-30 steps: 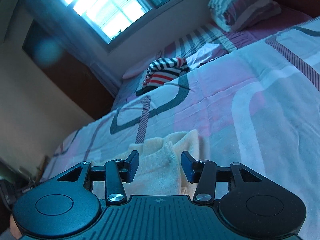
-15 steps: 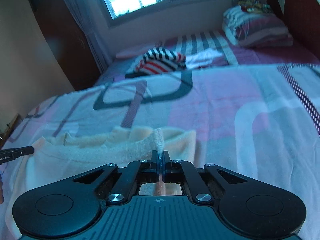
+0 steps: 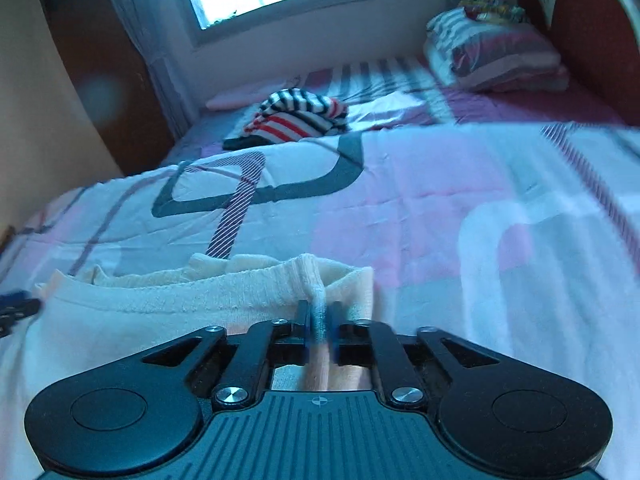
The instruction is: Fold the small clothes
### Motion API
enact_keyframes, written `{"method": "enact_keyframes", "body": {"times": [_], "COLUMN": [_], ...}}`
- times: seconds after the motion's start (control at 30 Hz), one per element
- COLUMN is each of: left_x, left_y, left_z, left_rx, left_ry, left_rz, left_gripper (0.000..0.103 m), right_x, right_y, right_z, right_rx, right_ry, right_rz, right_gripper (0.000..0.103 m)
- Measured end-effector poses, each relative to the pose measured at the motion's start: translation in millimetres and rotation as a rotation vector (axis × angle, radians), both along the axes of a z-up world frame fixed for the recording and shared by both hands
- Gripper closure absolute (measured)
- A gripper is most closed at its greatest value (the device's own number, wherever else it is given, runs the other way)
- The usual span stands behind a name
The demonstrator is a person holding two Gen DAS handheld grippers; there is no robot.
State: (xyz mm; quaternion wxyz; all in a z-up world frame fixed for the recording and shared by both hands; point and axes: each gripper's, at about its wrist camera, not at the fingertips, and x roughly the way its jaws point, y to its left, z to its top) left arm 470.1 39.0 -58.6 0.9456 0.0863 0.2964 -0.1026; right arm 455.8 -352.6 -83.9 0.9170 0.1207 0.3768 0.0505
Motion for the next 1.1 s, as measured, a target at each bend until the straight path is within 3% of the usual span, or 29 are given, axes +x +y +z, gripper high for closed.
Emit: {"method": "enact_keyframes", "body": {"times": [0.07, 0.1, 0.2, 0.23, 0.33, 0.4, 0.47, 0.5, 0.57, 0.63, 0.67, 0.77, 0.9, 1.0, 1.1], "left_x": [-10, -12, -16, -16, -11, -4, 5, 5, -2, -12, -18, -34, -45, -46, -63], "left_y": [-22, -39, -88, -95, -86, -57, -23, -9, 4, 0, -8, -36, -66, -54, -51], "left_z": [8, 7, -6, -13, -30, -36, -37, -33, -23, -12, -9, -10, -34, -34, -23], "left_rx": [-0.087, -0.088, -0.023, -0.003, 0.045, 0.04, -0.032, -0.062, -0.103, -0.139, -0.137, -0.129, -0.021, -0.062, -0.051], "left_ry": [0.022, 0.044, 0.079, 0.095, 0.09, 0.074, 0.094, 0.096, 0.063, 0.042, 0.038, 0.07, 0.119, 0.119, 0.092], "left_rz": [-0.081, -0.126, -0.233, -0.244, -0.172, -0.046, 0.053, 0.097, 0.151, 0.128, 0.098, -0.008, -0.052, -0.017, 0.004], "left_gripper": [0.024, 0.027, 0.031, 0.03, 0.02, 0.011, 0.012, 0.018, 0.024, 0.022, 0.019, 0.017, 0.015, 0.015, 0.02], "right_x": [-12, -12, -11, -11, -3, 2, 5, 6, 1, -14, -19, -33, -46, -47, -56], "right_y": [18, 33, 96, 96, 97, 70, 35, 25, 25, 33, 44, 82, 117, 103, 84], "right_z": [13, 14, 7, 7, -3, -10, -15, -14, -3, 13, 17, 14, -5, -13, -3], "right_rx": [0.044, 0.071, 0.038, 0.038, -0.012, -0.073, -0.036, -0.01, -0.052, -0.032, -0.015, -0.018, -0.105, -0.102, -0.108], "right_ry": [-0.07, -0.056, -0.046, -0.046, -0.035, -0.018, -0.002, 0.008, -0.002, -0.067, -0.075, -0.067, -0.062, -0.062, -0.038], "right_rz": [0.069, 0.133, 0.318, 0.318, 0.285, 0.137, 0.06, 0.062, 0.036, 0.07, 0.106, 0.222, 0.315, 0.257, 0.185], "right_gripper": [0.081, 0.081, 0.081, 0.081, 0.081, 0.082, 0.082, 0.082, 0.082, 0.078, 0.071, 0.069, 0.069, 0.069, 0.069]}}
